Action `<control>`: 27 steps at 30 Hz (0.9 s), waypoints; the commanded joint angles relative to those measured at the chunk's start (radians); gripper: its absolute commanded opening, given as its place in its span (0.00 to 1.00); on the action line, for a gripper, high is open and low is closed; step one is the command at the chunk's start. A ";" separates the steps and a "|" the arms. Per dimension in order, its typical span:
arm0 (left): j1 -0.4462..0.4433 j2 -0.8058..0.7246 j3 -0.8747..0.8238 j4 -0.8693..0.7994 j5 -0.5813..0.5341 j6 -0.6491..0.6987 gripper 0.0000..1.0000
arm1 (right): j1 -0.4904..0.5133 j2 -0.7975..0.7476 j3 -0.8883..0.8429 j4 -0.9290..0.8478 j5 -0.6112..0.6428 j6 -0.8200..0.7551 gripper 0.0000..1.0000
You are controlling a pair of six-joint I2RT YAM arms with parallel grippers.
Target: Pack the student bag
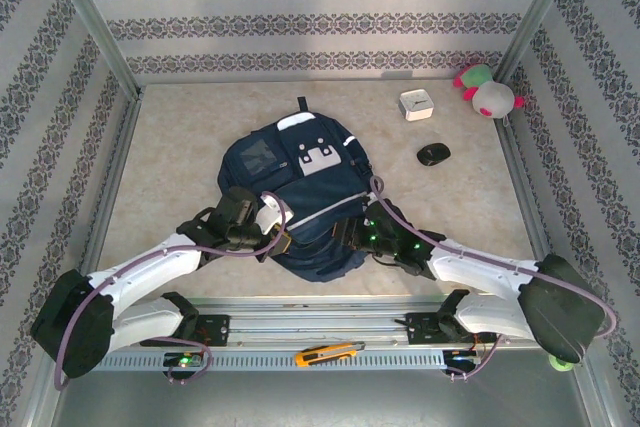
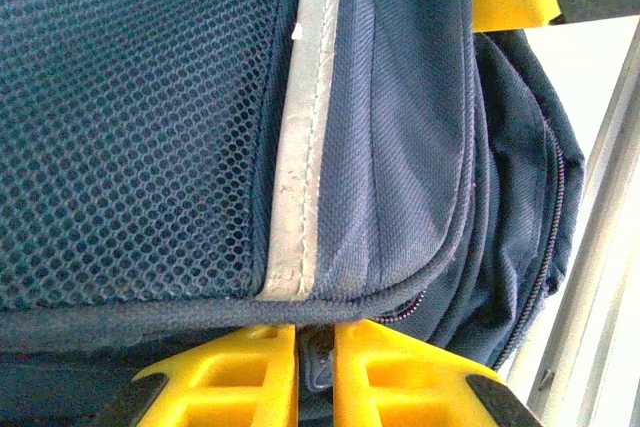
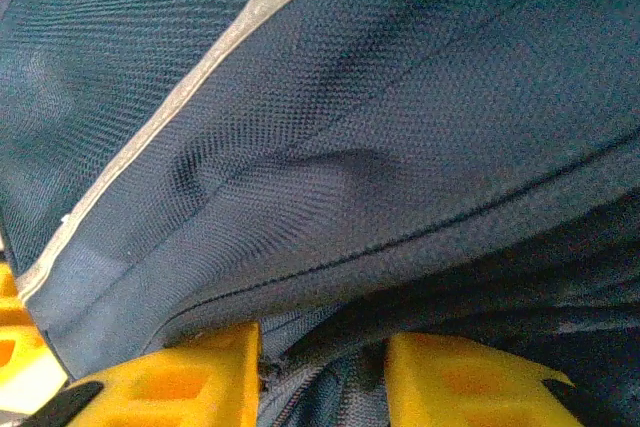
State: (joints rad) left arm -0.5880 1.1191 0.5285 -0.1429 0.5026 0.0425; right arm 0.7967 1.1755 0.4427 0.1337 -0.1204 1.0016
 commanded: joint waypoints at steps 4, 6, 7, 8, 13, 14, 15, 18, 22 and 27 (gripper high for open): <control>-0.072 0.037 -0.009 0.233 0.081 -0.101 0.13 | 0.026 0.066 0.048 0.199 0.009 0.026 0.27; -0.091 0.064 -0.005 0.251 0.080 -0.112 0.13 | 0.026 0.074 0.058 0.221 0.006 0.023 0.26; -0.099 0.075 -0.004 0.265 0.085 -0.119 0.13 | 0.026 0.075 0.065 0.222 0.005 0.017 0.25; -0.111 0.086 -0.006 0.290 0.089 -0.133 0.13 | 0.026 0.076 0.072 0.222 0.005 0.009 0.25; -0.145 0.097 0.005 0.347 0.105 -0.171 0.20 | -0.027 0.047 0.071 0.199 -0.012 -0.051 0.25; -0.144 0.088 0.010 0.334 0.094 -0.169 0.23 | -0.035 0.043 0.071 0.195 -0.015 -0.057 0.25; -0.144 0.083 0.012 0.328 0.089 -0.166 0.25 | -0.050 0.037 0.071 0.184 -0.025 -0.073 0.25; -0.144 -0.003 0.056 0.156 0.017 -0.058 0.47 | -0.104 0.003 0.078 0.123 -0.076 -0.151 0.28; -0.134 -0.175 0.140 -0.152 -0.117 0.254 0.68 | -0.253 -0.130 0.087 -0.100 -0.216 -0.353 0.42; -0.110 -0.182 0.198 -0.283 -0.238 0.617 0.74 | -0.280 -0.265 0.062 -0.217 -0.260 -0.501 0.47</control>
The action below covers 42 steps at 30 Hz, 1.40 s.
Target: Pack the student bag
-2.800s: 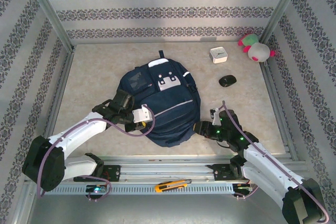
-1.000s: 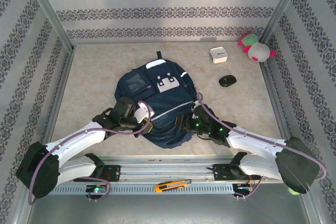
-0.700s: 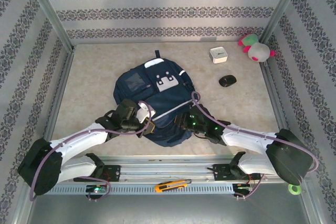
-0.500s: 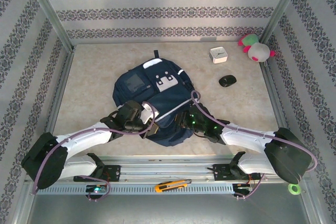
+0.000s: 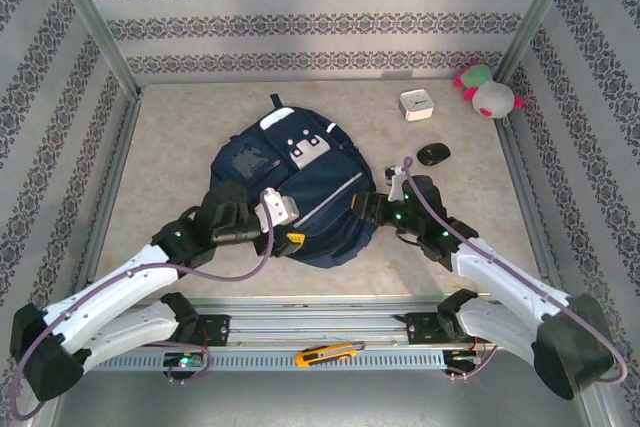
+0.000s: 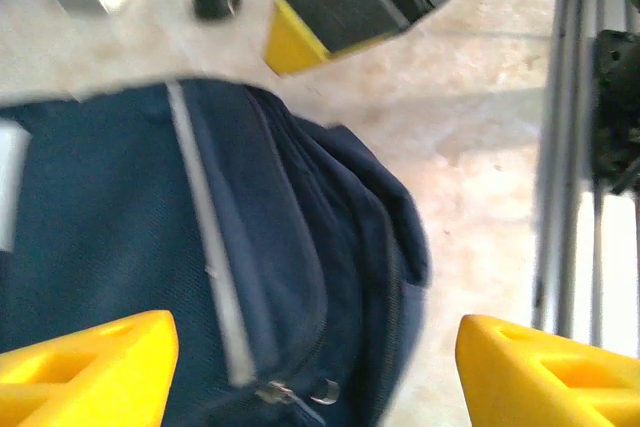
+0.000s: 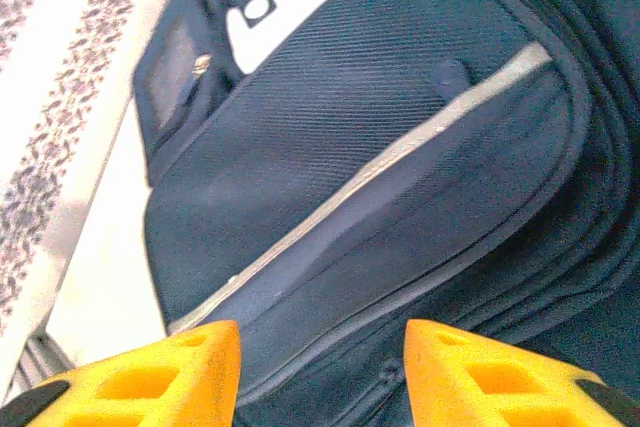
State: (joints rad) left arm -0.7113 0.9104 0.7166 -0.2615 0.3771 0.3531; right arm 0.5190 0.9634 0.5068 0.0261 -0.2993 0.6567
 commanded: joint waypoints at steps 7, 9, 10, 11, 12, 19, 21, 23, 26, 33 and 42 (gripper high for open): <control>0.017 0.194 0.029 -0.141 -0.232 0.695 0.77 | 0.081 -0.183 -0.090 -0.043 -0.082 -0.283 0.46; 0.019 0.233 0.025 -0.096 -0.229 0.746 0.77 | 0.109 -0.203 -0.103 -0.029 -0.068 -0.326 0.46; 0.019 0.248 0.026 -0.083 -0.227 0.762 0.77 | 0.114 -0.208 -0.108 -0.023 -0.064 -0.335 0.46; 0.021 0.271 0.026 -0.063 -0.230 0.775 0.77 | 0.118 -0.210 -0.111 -0.014 -0.060 -0.342 0.46; 0.020 0.288 0.025 -0.040 -0.230 0.783 0.76 | 0.120 -0.212 -0.115 -0.003 -0.057 -0.338 0.46; 0.030 0.392 -0.010 0.107 -0.201 0.763 0.53 | 0.136 -0.201 -0.122 0.024 -0.061 -0.363 0.45; 0.032 0.394 -0.011 0.106 -0.195 0.727 0.20 | 0.141 -0.216 -0.122 0.008 -0.037 -0.357 0.45; 0.032 0.370 0.017 0.045 -0.136 0.651 0.08 | 0.153 -0.236 -0.112 -0.030 0.006 -0.324 0.43; 0.032 0.332 0.037 -0.011 -0.049 0.484 0.03 | 0.208 -0.250 -0.097 -0.050 0.071 -0.232 0.41; 0.032 0.304 0.012 0.032 0.047 0.118 0.00 | 0.451 -0.151 -0.035 -0.051 0.266 -0.015 0.42; 0.032 0.367 0.067 0.016 0.079 -0.091 0.00 | 0.554 0.088 0.035 0.039 0.392 0.144 0.42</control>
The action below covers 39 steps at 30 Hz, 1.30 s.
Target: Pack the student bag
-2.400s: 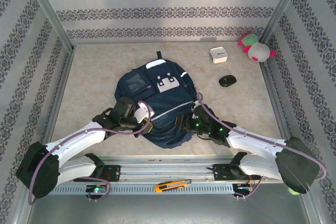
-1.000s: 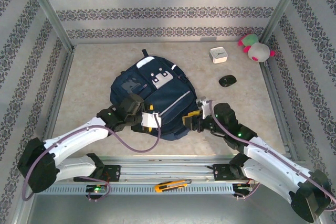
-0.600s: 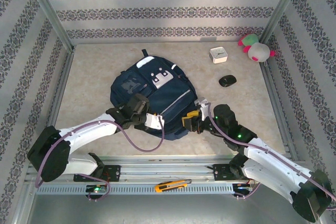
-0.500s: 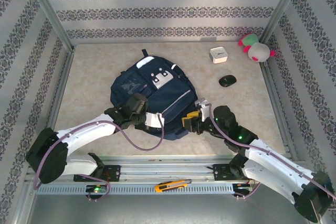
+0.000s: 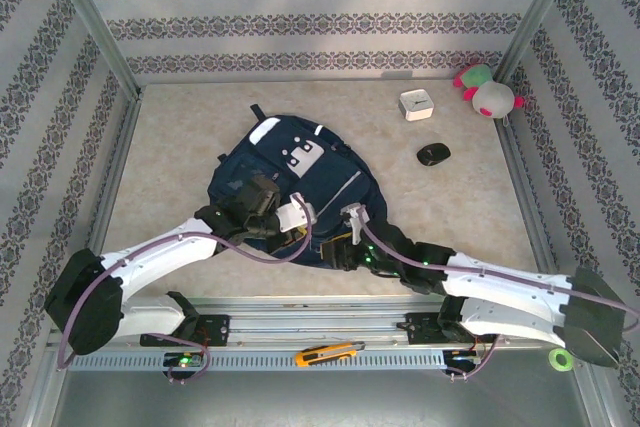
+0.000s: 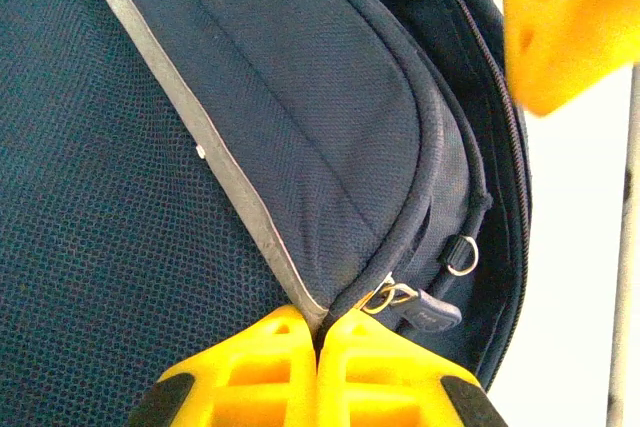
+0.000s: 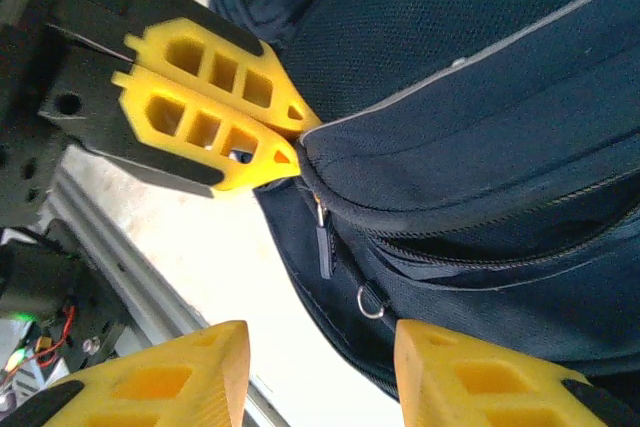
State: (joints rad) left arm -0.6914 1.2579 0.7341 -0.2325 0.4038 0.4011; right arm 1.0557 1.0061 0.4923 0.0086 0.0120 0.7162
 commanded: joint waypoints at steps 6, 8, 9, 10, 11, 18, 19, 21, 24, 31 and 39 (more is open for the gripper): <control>0.016 0.080 0.099 -0.065 0.093 -0.167 0.00 | 0.038 0.176 0.063 0.168 0.096 0.165 0.38; 0.019 0.090 0.104 -0.065 0.104 -0.175 0.00 | 0.044 0.197 0.062 0.169 0.109 0.182 0.37; 0.021 0.091 0.105 -0.063 0.107 -0.180 0.00 | 0.047 0.204 0.062 0.164 0.127 0.193 0.37; 0.022 0.092 0.106 -0.058 0.114 -0.190 0.00 | 0.049 0.208 0.058 0.165 0.143 0.199 0.36; 0.024 0.091 0.107 -0.054 0.124 -0.193 0.00 | 0.050 0.212 0.055 0.165 0.161 0.200 0.36; 0.036 0.074 0.098 -0.016 0.173 -0.227 0.00 | 0.051 0.259 0.064 0.142 0.270 0.209 0.32; 0.037 0.069 0.097 -0.011 0.180 -0.231 0.00 | 0.051 0.263 0.065 0.144 0.281 0.205 0.32; 0.041 0.062 0.092 0.008 0.189 -0.244 0.00 | 0.050 0.269 0.068 0.152 0.289 0.193 0.31; 0.055 0.053 0.083 0.037 0.201 -0.266 0.00 | 0.051 0.278 0.081 0.160 0.272 0.164 0.23; 0.068 0.042 0.096 -0.030 0.105 -0.227 0.00 | 0.046 0.211 0.080 0.056 0.289 0.106 0.00; 0.073 0.031 0.122 -0.151 -0.038 -0.161 0.00 | -0.056 0.032 0.067 -0.157 0.211 0.022 0.00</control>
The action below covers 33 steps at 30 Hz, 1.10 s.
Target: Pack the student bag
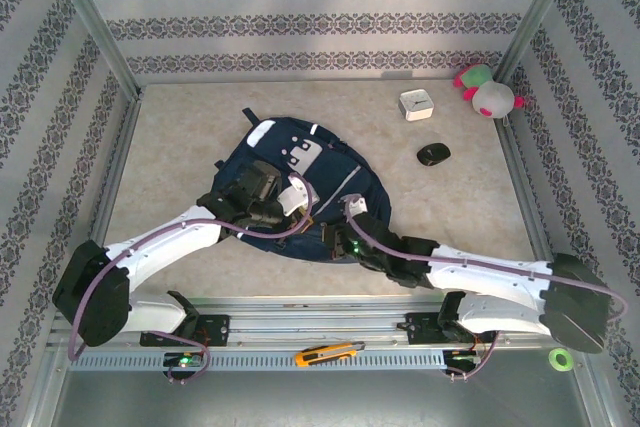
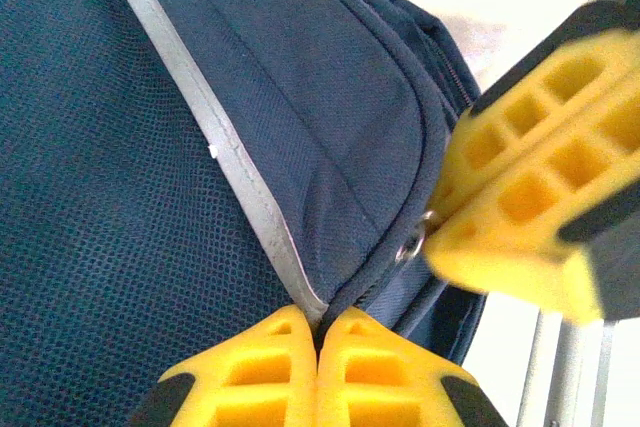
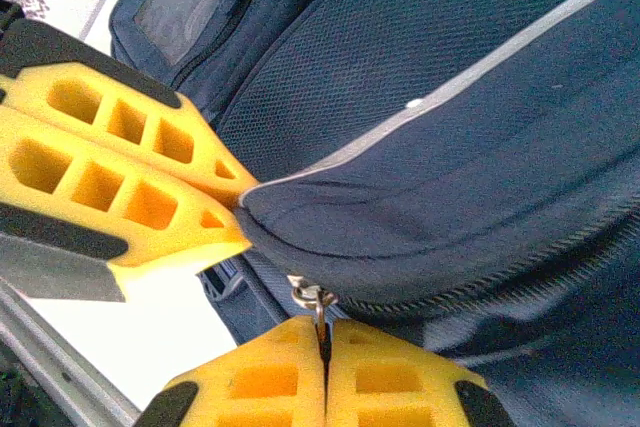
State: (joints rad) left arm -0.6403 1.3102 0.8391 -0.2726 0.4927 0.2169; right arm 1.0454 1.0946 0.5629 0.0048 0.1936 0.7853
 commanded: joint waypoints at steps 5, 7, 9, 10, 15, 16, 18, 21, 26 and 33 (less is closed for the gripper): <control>0.022 -0.016 0.024 -0.132 -0.141 0.039 0.00 | -0.118 -0.115 -0.021 -0.191 -0.009 -0.091 0.00; 0.023 -0.018 0.024 -0.142 -0.148 0.053 0.00 | -0.152 -0.125 -0.014 -0.218 -0.036 -0.124 0.00; 0.022 -0.024 0.023 -0.150 -0.160 0.059 0.00 | -0.195 -0.134 -0.011 -0.235 -0.076 -0.151 0.00; 0.023 -0.028 0.022 -0.152 -0.164 0.063 0.00 | -0.220 -0.135 -0.012 -0.235 -0.110 -0.167 0.00; 0.022 -0.043 0.022 -0.179 -0.197 0.074 0.00 | -0.265 -0.146 -0.030 -0.196 -0.285 -0.293 0.00; 0.023 -0.045 0.022 -0.188 -0.221 0.073 0.00 | -0.270 -0.152 -0.041 -0.185 -0.303 -0.305 0.00; 0.023 -0.049 0.023 -0.208 -0.254 0.070 0.00 | -0.278 -0.155 -0.050 -0.166 -0.358 -0.310 0.00; 0.023 -0.071 0.018 -0.237 -0.309 0.059 0.00 | -0.247 -0.120 -0.050 -0.108 -0.439 -0.277 0.00; 0.038 -0.134 0.013 -0.350 -0.488 0.064 0.00 | -0.123 -0.004 -0.030 0.012 -0.414 -0.301 0.00; 0.043 -0.283 -0.031 -0.382 -0.296 0.125 0.45 | -0.110 0.144 0.029 0.116 -0.402 -0.337 0.00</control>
State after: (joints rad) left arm -0.6201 1.0870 0.8253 -0.6037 0.1616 0.3027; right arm 0.9340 1.2175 0.5629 0.0910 -0.2001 0.4904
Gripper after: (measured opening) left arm 0.393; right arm 0.043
